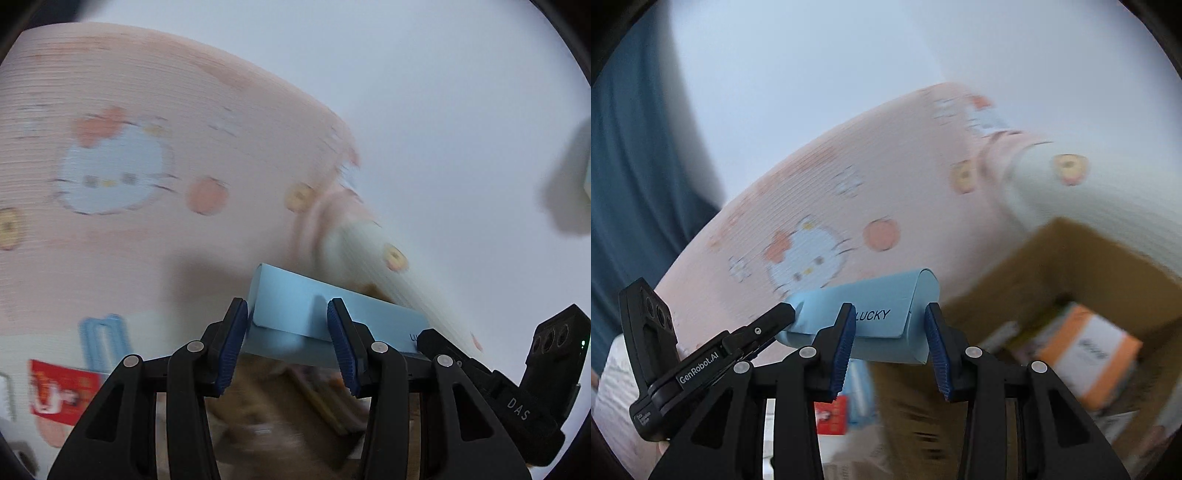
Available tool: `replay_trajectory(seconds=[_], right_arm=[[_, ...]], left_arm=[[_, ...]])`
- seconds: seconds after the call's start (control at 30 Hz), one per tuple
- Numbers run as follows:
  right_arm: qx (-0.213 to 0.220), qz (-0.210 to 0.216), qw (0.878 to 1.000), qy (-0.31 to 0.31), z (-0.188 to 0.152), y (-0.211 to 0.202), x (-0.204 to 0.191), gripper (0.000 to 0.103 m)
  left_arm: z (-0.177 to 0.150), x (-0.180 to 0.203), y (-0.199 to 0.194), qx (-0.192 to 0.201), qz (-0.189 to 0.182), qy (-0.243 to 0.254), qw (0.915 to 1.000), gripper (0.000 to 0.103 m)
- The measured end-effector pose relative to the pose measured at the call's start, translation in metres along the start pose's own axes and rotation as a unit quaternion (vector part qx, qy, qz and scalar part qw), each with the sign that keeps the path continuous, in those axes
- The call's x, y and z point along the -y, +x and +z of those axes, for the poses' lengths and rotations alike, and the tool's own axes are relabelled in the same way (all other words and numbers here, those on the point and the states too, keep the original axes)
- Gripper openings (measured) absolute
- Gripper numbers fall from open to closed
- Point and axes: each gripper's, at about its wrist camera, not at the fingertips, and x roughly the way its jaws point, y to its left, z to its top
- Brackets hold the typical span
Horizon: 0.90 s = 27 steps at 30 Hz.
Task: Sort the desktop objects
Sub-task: 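Lift the glasses case and carry it over the cardboard box, then lower the glasses case into the box and open the right gripper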
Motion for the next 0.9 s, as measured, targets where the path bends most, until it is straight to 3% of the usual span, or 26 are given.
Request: replay_trajectory(seconds=[0.2,0.3,0.47,0.7,0.8,0.9], right_arm=[[0.015,-0.073,0.996,0.045,0.016,-0.033,0.07,0.036],[0.008,-0.109,0.991,0.076,0.02,-0.041,0.107,0.036],[-0.003,-0.144,0.983,0.116,0.019,-0.038,0.148,0.035],[-0.039,-0.156,0.982,0.101,0.024,-0.021,0.153,0.028],[-0.072,-0.156,0.98,0.095,0.024,-0.011,0.149,0.026],[-0.105,-0.183,0.974,0.083,0.025,-0.004,0.151,0.026]], left_arm=[[-0.012,0.064,0.069,-0.067,-0.045,0.031,0.9963,0.049],[-0.018,0.087,0.111,-0.118,-0.062,0.04,0.9903,0.049],[-0.029,0.101,0.166,-0.189,-0.058,0.048,0.979,0.049],[-0.035,0.074,0.222,-0.289,-0.04,-0.006,0.9563,0.049],[-0.034,0.07,0.23,-0.304,-0.037,-0.012,0.9519,0.049],[-0.038,0.074,0.23,-0.31,-0.046,-0.004,0.9496,0.048]])
